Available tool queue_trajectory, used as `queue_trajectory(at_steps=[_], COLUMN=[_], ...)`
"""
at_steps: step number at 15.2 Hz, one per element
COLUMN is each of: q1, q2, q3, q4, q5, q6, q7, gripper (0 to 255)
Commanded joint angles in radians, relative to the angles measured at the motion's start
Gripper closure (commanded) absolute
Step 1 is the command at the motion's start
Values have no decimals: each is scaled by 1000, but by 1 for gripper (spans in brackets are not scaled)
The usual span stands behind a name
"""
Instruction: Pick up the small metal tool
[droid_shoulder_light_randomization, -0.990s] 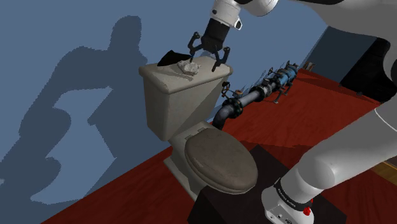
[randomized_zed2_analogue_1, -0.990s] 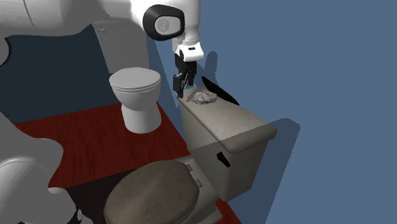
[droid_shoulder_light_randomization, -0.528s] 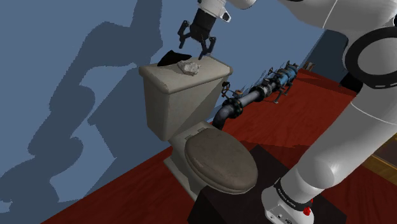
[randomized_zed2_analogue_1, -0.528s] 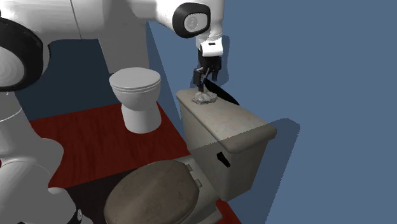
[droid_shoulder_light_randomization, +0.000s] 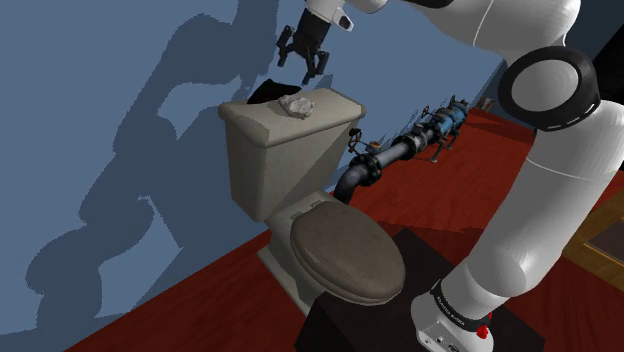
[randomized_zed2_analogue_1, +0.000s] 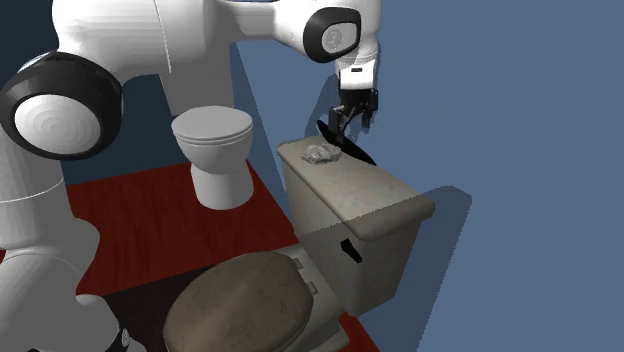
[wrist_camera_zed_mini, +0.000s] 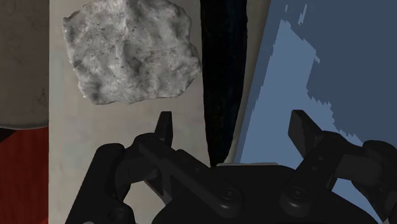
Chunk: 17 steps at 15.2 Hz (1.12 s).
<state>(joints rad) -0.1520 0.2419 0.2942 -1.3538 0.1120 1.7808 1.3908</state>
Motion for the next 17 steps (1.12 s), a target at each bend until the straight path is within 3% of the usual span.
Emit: queue_trajectory(at_steps=[1,6,7,17], q1=[-2,-5,-4,-4], q2=[-8,-18,-16,-16], q3=[-1,-1,-1,-1], q4=[-36,-98,-96,-82], q5=[3,8,8,7], q6=[30,81,81,67], q7=[-1,-11,-10,-8], gripper=[0,0,255,255])
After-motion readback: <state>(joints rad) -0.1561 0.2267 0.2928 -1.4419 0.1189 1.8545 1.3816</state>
